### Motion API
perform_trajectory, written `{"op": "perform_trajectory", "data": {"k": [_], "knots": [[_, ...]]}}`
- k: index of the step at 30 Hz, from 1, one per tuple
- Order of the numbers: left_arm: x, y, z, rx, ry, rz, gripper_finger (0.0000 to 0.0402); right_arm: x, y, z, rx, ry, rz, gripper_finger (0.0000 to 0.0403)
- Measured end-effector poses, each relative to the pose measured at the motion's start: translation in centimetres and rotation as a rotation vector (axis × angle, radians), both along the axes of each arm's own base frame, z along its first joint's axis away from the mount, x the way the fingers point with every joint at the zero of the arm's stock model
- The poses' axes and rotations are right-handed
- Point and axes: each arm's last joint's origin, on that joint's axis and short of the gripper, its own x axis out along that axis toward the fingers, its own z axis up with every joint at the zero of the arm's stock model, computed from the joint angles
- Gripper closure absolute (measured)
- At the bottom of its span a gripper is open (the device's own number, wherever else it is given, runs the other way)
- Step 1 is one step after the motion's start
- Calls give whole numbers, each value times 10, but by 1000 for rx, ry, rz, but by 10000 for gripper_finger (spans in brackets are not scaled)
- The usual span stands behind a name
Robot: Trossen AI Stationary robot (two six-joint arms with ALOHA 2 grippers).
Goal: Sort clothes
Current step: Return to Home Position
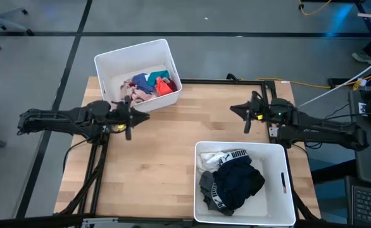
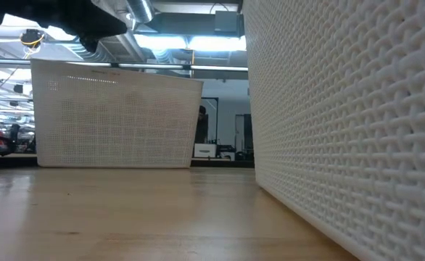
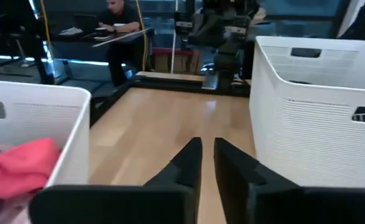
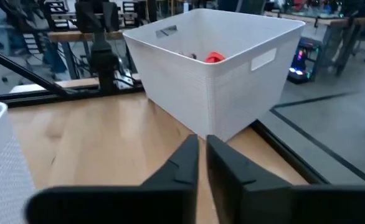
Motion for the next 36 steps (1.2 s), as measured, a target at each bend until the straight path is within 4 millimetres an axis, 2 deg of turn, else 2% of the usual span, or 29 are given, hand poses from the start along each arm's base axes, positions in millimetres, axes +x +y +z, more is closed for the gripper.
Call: {"op": "perform_trajectory", "data": {"k": [3, 6, 18, 36], "knots": [[-1, -2, -5, -9, -13, -18, 385, -1, 0, -7, -4, -17, 0, 398], [-1, -4, -11, -13, -13, -31, 398, -1, 0, -13, 4, -1, -1, 391], [-2, -7, -13, 10, -6, -55, 399, -4, 3, -16, 10, 4, 59, 396], [-6, -7, -11, 53, -20, -60, 400, -35, 10, -55, 3, -153, 23, 400]]}}
